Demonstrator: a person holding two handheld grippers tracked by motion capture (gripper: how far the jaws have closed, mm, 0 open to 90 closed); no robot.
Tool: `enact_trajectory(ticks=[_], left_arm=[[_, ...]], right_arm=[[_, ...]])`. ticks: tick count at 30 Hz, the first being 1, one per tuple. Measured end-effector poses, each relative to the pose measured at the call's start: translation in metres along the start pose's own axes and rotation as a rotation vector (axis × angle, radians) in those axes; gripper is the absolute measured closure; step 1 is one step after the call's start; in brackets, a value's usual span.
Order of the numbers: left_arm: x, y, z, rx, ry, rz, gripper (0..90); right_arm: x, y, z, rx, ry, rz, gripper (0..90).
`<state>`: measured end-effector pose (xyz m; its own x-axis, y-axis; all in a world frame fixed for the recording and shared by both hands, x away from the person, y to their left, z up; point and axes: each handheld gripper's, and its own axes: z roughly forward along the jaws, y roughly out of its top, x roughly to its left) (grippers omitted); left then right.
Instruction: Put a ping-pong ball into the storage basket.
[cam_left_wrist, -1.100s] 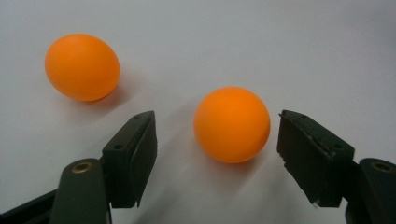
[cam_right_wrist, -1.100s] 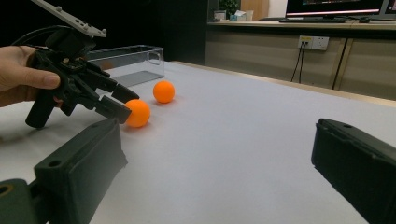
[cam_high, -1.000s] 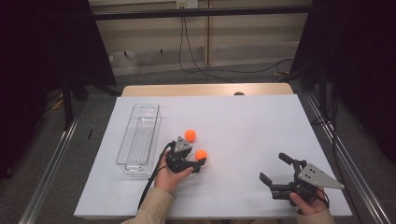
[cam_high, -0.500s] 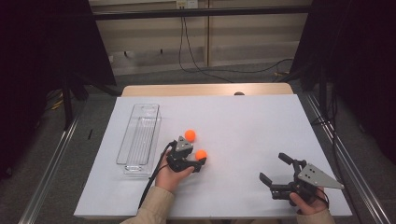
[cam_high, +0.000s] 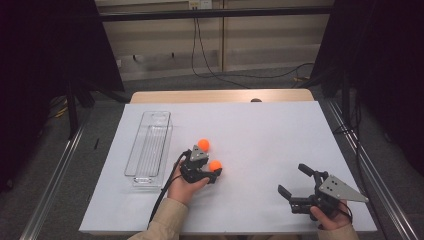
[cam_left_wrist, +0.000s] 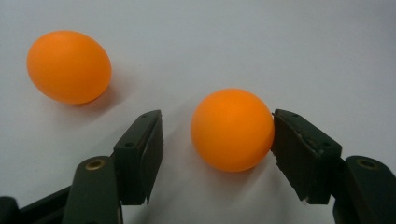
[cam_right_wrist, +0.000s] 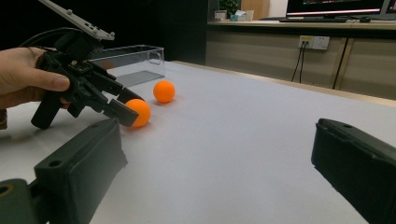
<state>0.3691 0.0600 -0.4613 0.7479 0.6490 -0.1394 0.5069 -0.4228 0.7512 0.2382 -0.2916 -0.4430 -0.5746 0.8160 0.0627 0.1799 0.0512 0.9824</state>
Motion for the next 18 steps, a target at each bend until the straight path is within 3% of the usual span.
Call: enact_trajectory(ticks=[18], left_arm=[[-0.0006,0.0023,0.0044,0.006,-0.002,0.016,37.8]], right_arm=[[0.0000,-0.0002,0.0001,0.002,-0.001,0.001,1.7]])
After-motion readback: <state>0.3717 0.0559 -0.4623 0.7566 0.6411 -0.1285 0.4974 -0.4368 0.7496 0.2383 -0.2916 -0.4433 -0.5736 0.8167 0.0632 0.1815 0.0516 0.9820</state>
